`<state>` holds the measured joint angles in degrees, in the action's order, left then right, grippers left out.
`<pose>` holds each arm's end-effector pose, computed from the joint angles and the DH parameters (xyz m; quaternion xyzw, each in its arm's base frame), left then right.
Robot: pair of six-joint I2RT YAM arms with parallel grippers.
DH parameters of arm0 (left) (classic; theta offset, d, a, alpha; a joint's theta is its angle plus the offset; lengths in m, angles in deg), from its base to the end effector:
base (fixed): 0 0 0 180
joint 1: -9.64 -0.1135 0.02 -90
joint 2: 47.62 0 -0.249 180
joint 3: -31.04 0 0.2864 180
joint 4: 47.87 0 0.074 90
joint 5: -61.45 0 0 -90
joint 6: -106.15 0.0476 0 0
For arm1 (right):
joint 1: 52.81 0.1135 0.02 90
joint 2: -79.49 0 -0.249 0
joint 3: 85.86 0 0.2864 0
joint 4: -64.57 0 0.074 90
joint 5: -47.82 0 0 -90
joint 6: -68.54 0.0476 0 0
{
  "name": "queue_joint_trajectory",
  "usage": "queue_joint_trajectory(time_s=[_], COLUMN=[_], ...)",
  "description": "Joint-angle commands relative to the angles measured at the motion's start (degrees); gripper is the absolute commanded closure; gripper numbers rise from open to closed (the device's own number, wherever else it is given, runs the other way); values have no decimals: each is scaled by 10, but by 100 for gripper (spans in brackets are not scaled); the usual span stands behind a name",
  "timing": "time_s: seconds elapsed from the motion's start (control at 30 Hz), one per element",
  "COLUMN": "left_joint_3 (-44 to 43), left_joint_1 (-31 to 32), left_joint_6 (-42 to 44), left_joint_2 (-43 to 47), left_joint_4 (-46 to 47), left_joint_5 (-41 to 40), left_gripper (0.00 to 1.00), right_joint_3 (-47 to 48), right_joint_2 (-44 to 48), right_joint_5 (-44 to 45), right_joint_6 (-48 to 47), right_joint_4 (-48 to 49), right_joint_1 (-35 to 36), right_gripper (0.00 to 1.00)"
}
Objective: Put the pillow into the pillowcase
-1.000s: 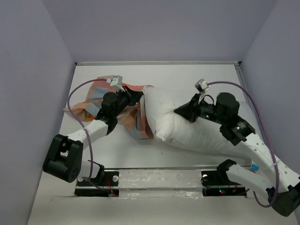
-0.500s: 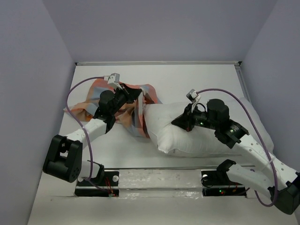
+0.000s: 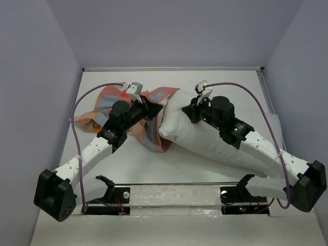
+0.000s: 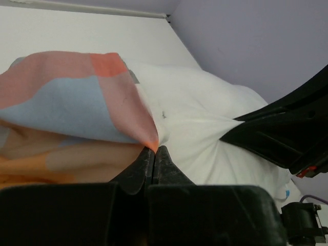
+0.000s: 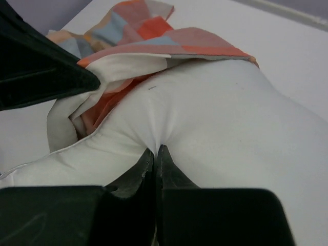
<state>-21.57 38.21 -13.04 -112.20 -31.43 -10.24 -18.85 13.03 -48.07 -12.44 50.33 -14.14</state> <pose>0.2670 -0.1624 0.2883 0.1132 0.6710 -0.4447 0.5825 0.2506 0.2068 0.3158 -0.2316 0.7510 0.2864 0.5480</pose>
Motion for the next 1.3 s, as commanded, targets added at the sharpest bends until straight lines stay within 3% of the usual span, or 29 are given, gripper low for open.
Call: queue_joint_trajectory(time_s=[0.0,0.3,0.43,0.67,0.83,0.93,1.13,1.27], left_joint_3=[-56,-115,-161,-179,-145,-146,-179,-163], left_joint_1=[24,26,27,28,28,28,30,41], left_joint_6=[69,98,98,147,164,155,94,-2], left_joint_2=[56,96,89,110,133,146,144,101], left_joint_4=[-146,-246,-268,-379,-439,-439,-352,-227], left_joint_5=[-94,-118,-59,-83,-127,-110,37,107], left_gripper=[100,100,100,100,100,100,100,100], right_joint_3=[6,-14,-15,4,18,20,63,56], right_joint_2=[3,-142,-173,-155,-138,-166,-276,-264], right_joint_5=[137,325,421,522,534,520,541,498], right_joint_6=[-54,-124,-145,-218,-254,-260,-226,-92], right_joint_4=[183,292,325,355,377,401,404,360], right_joint_1=[47,121,133,133,127,127,168,213], right_gripper=[100,100,100,100,100,100,100,100])
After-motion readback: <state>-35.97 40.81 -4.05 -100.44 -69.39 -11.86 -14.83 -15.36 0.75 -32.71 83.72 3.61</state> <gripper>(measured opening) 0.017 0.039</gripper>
